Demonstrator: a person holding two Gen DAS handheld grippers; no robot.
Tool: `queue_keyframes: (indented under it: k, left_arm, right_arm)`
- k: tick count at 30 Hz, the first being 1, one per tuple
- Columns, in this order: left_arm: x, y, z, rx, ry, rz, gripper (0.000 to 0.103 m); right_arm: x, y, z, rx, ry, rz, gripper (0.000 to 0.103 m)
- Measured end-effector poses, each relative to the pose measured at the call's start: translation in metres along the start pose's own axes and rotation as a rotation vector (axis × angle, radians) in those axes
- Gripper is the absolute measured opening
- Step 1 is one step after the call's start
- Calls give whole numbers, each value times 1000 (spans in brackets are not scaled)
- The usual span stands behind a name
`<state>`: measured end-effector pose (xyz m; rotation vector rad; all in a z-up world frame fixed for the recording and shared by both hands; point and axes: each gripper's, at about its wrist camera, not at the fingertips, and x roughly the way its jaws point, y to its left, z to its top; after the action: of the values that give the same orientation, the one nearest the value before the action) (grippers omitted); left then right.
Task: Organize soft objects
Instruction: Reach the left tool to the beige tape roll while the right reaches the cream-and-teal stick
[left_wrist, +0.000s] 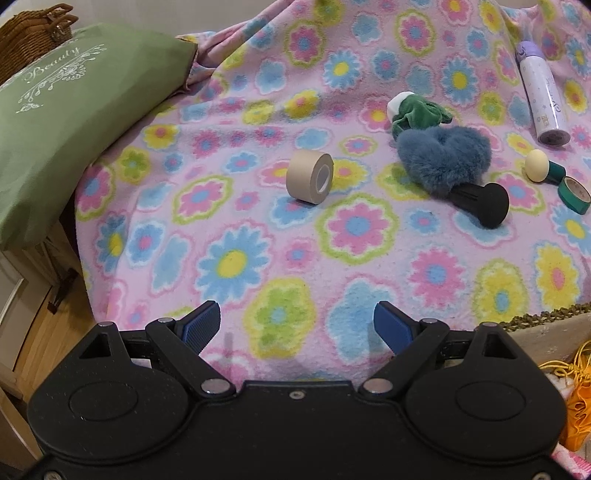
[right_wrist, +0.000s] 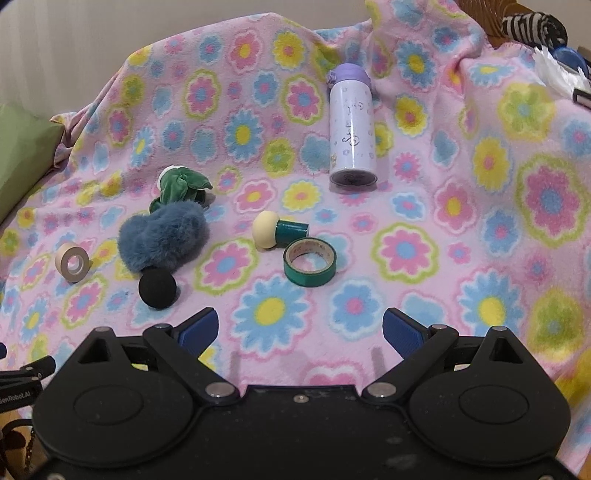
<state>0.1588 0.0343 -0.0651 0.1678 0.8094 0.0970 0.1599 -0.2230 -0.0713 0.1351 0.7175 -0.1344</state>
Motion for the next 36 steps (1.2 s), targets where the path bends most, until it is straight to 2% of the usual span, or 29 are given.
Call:
queue_keyframes:
  k: [4, 10, 18, 21, 27, 32, 36]
  left_arm:
    - [1, 0, 6, 19, -5, 3, 88]
    - [5, 3, 26, 34, -60, 39, 88]
    - [33, 7, 61, 33, -93, 42, 88]
    - [44, 12, 72, -18, -88, 48, 88]
    - [51, 33, 88, -180, -108, 86, 88]
    - [67, 39, 94, -221, -85, 156, 88]
    - [81, 38, 94, -218, -37, 161, 87]
  right_arm:
    - [1, -3, 3, -22, 19, -6, 96]
    - [2, -7, 7, -48, 5, -45, 96]
    - [6, -7, 15, -71, -16, -85, 96]
    - [8, -5, 15, -74, -9, -81, 96]
    - [11, -2, 13, -75, 1, -77, 98]
    - [12, 1, 13, -76, 2, -68, 98]
    - [10, 1, 12, -75, 1, -62, 98]
